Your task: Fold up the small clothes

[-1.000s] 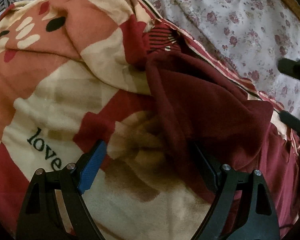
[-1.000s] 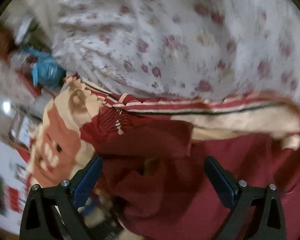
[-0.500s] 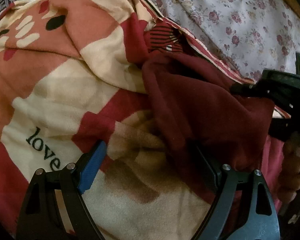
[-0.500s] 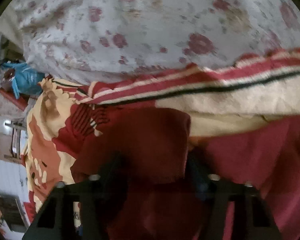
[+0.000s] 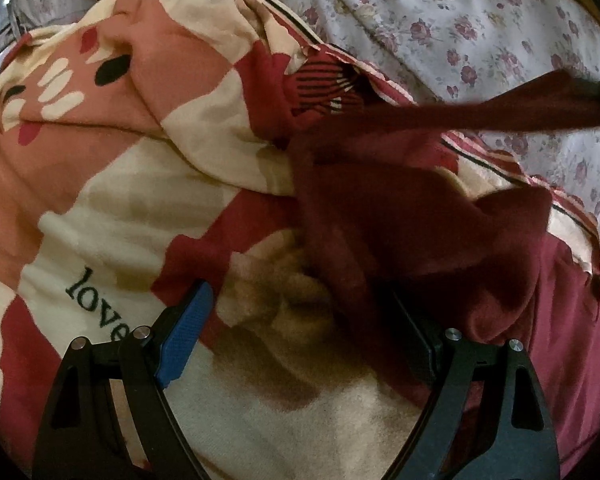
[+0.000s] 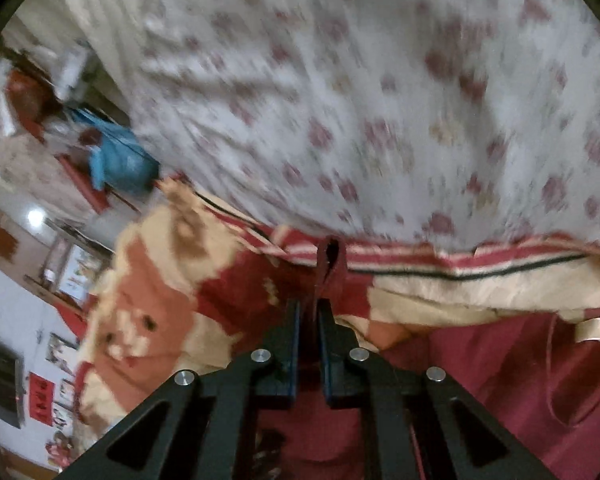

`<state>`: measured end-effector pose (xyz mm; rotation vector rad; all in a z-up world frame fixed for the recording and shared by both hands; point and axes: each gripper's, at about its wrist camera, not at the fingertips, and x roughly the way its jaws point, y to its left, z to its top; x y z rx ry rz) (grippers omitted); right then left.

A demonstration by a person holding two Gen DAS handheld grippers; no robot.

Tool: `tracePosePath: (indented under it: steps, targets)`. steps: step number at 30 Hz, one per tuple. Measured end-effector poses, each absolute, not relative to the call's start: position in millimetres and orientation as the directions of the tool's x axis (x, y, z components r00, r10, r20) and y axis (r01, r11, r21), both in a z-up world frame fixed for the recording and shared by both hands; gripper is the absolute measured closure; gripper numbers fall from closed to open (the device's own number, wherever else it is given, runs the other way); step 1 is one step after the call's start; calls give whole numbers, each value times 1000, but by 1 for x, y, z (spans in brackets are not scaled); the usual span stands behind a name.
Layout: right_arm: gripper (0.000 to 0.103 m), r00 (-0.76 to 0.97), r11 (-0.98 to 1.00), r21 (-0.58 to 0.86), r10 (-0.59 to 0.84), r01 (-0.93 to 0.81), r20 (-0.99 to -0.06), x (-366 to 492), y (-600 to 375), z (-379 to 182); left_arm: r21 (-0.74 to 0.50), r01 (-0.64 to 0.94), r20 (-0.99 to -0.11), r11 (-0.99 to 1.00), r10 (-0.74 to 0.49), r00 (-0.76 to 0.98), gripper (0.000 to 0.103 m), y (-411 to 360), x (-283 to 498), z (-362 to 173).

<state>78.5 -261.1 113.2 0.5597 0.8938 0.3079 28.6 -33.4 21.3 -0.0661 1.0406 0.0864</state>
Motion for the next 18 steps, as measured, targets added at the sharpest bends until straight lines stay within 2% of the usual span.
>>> tracePosePath:
  steps: [5, 7, 12, 16, 18]
  targets:
    - [96, 679, 779, 623, 495, -71, -542, 41, -286, 171, 92, -76, -834, 993, 118, 539, 16, -49, 21, 27]
    - [96, 713, 775, 623, 495, -104, -497, 18, -296, 198, 97, -59, -829, 994, 114, 547, 17, -54, 16, 32]
    - [96, 787, 816, 569, 419, -106, -454, -46, -341, 233, -59, 127, -792, 990, -124, 598, 17, -58, -25, 65]
    - [96, 807, 866, 499, 286, 12, -517, -88, -393, 222, -131, 244, -743, 961, -258, 618, 17, -61, -40, 82]
    - [96, 792, 869, 485, 226, 99, -567, -106, -425, 202, -211, 319, -746, 924, -363, 559, 17, -64, -35, 84]
